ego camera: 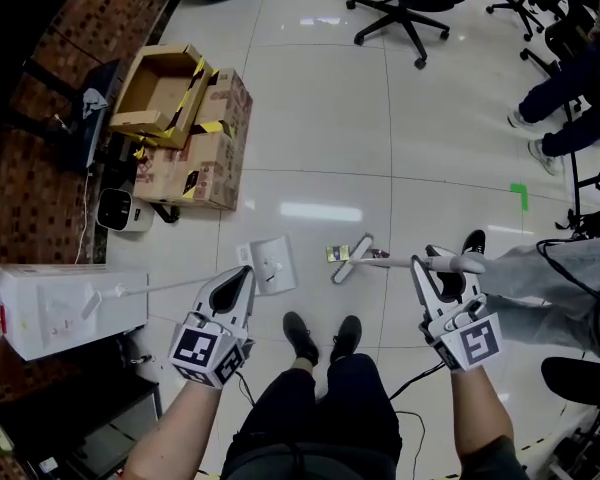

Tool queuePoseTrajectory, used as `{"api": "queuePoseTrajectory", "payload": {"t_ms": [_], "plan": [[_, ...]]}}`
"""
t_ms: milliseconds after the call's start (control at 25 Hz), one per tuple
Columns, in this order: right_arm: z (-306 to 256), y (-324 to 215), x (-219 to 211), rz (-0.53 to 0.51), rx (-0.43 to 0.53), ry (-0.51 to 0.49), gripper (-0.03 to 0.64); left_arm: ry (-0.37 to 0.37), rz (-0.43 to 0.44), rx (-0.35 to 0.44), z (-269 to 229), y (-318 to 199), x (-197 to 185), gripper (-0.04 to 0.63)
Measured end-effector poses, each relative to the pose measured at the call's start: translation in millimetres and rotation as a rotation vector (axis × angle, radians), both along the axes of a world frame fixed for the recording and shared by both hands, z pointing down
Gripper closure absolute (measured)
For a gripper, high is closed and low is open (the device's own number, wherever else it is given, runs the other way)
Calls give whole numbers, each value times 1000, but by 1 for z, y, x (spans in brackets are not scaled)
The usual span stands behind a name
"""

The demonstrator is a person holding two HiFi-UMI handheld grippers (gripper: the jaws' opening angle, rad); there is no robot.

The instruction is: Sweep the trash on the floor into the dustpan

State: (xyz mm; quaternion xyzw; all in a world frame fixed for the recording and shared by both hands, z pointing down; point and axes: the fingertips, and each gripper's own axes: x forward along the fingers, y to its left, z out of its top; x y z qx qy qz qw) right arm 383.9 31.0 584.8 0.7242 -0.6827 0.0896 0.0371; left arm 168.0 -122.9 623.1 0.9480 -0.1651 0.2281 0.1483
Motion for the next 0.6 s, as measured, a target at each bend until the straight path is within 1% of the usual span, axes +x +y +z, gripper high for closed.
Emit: {"api": "queuePoseTrajectory", "payload": {"t_ms": [120,240,360,480,600], "plan": [[3,4,-3,-23,-31,36,497,9,-8,0,-7,2,-2,578],[0,0,-1,-40,-39,31,495,-9,-7,23,-16,1,-9,578],[-9,1,-3,-76,-60,50,497,-5,-14,7,-23,5,-12,578],[-6,-12,-13,-126,-68,83,495,-2,-9,14,-28,5,-20,578],[-6,-26,-25,-168,-70,90,495,7,-13,12,-26,6,-21,578]]}}
